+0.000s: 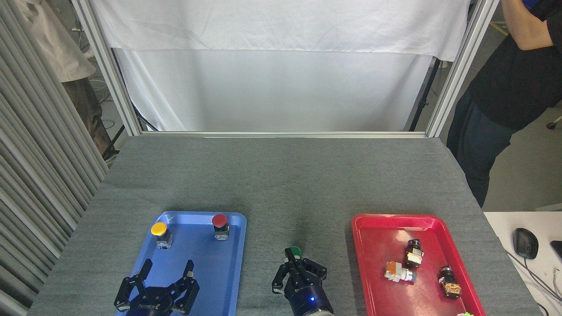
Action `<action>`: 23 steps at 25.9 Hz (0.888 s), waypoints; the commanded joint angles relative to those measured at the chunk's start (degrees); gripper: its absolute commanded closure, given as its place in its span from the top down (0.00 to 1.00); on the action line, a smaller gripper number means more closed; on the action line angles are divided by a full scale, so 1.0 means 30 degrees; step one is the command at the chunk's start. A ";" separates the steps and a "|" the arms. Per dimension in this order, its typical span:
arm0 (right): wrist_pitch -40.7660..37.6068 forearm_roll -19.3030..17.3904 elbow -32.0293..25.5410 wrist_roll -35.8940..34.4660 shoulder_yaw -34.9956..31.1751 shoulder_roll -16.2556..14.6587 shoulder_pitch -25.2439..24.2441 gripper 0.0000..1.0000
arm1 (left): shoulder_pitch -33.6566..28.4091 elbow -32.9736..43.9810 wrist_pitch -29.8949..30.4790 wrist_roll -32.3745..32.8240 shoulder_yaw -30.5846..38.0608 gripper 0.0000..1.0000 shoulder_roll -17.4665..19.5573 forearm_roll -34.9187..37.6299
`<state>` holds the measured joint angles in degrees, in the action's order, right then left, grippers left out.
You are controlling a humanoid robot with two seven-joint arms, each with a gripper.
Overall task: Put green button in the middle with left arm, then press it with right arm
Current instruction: 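Lift the right hand off the green button and retract toward the red tray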
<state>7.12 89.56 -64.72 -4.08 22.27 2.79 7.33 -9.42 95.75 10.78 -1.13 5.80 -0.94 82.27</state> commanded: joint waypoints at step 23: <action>0.0467 -0.0057 -0.4677 0.0070 -0.2443 -0.1281 -0.1447 0.63 | -0.0054 -0.0011 -0.0136 -0.0004 0.0000 0.99 -0.0038 0.0000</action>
<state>8.97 89.40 -76.18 -4.08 17.97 0.26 4.77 -9.58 95.72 10.47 -1.06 5.72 -0.95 82.18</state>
